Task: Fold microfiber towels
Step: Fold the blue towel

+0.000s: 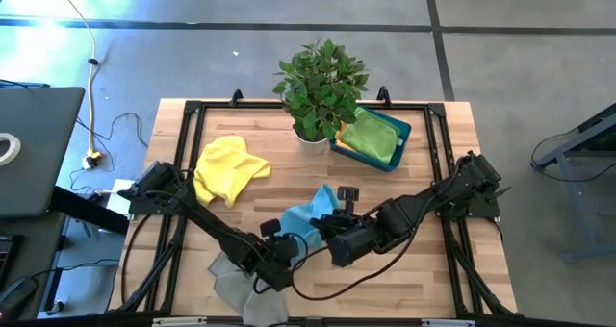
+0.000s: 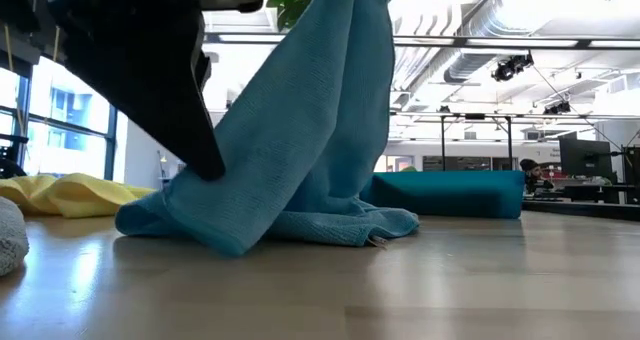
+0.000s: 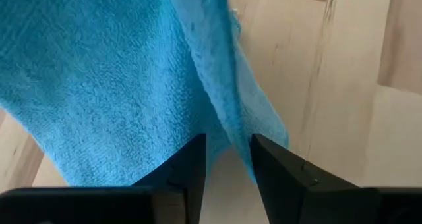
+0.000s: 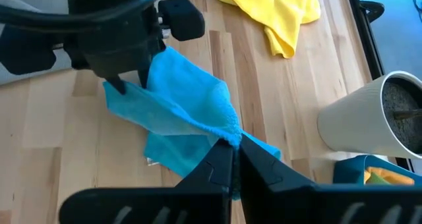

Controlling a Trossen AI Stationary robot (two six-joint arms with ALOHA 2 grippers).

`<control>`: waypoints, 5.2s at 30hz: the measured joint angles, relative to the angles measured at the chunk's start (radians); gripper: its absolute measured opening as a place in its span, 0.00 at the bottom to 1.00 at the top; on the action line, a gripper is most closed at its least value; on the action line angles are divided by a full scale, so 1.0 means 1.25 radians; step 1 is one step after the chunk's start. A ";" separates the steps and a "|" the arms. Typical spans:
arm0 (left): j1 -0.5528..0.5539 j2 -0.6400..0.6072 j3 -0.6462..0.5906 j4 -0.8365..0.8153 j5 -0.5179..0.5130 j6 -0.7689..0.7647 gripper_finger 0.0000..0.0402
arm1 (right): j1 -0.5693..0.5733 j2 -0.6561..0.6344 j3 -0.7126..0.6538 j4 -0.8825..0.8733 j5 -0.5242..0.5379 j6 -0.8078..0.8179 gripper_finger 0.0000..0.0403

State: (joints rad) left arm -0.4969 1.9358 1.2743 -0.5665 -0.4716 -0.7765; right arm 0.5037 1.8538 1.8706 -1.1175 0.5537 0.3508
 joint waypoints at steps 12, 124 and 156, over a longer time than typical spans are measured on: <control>-0.037 -0.004 0.000 -0.019 0.047 0.024 0.03 | 0.014 0.000 -0.053 -0.006 0.017 0.008 0.00; 0.125 -0.044 0.772 -0.804 -0.564 0.561 0.00 | -0.143 -0.389 -0.225 0.016 0.075 -0.258 0.00; 0.142 -0.053 0.564 -0.768 -0.120 0.255 0.00 | -0.109 -0.331 -0.331 -0.156 -0.121 0.065 0.00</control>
State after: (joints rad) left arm -0.3195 1.8690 1.9797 -1.5268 -0.6221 -0.4579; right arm 0.3669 1.4395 1.4572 -1.3123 0.4022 0.4321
